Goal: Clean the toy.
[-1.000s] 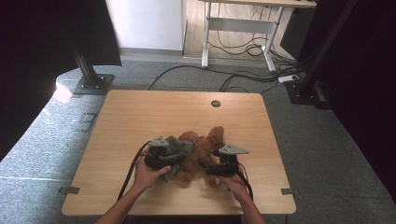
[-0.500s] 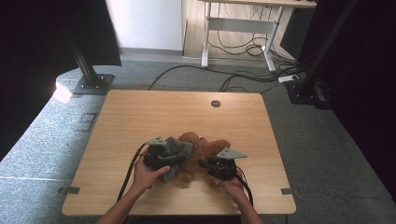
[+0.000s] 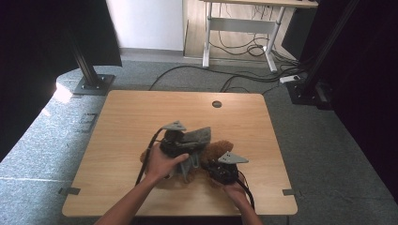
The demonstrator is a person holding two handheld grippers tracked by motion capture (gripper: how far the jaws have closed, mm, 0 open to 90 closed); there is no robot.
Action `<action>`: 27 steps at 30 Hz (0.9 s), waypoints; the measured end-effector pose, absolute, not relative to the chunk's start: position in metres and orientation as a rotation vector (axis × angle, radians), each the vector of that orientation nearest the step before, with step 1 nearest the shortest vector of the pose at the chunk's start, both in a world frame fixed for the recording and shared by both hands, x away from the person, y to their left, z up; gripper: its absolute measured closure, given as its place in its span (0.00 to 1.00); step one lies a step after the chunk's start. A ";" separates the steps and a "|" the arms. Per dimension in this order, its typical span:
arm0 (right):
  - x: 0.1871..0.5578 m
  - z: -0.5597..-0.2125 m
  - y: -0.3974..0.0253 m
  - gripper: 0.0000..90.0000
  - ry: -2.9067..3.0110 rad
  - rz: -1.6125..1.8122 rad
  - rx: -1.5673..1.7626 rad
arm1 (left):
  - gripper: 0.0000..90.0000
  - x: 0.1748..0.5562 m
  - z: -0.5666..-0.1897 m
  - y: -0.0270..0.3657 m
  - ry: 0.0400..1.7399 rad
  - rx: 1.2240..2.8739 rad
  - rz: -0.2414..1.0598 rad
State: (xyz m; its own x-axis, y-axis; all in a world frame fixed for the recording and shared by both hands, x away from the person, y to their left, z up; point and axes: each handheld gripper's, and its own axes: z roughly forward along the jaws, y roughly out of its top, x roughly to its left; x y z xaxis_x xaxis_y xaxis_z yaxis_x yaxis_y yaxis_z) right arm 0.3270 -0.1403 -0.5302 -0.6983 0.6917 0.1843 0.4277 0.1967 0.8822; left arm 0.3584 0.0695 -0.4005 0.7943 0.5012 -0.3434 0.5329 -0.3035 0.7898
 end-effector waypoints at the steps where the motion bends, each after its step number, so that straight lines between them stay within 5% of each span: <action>1: 0.327 -0.530 -0.141 0.82 2.220 1.504 1.067 | 0.86 0.361 -0.401 0.059 0.772 1.977 -0.019; 8: 0.325 -0.533 -0.140 0.83 2.220 1.486 1.064 | 0.86 0.383 -0.432 0.015 0.834 2.091 0.019; 16: 0.326 -0.536 -0.141 0.83 2.241 1.447 1.061 | 0.86 0.390 -0.443 0.040 0.902 2.059 -0.010; 19: 0.328 -0.532 -0.146 0.67 2.225 1.493 1.085 | 0.86 0.394 -0.448 0.056 0.927 2.037 -0.063; 27: 0.330 -0.516 -0.186 0.53 2.051 1.553 1.202 | 0.87 0.398 -0.460 0.070 0.948 1.977 -0.151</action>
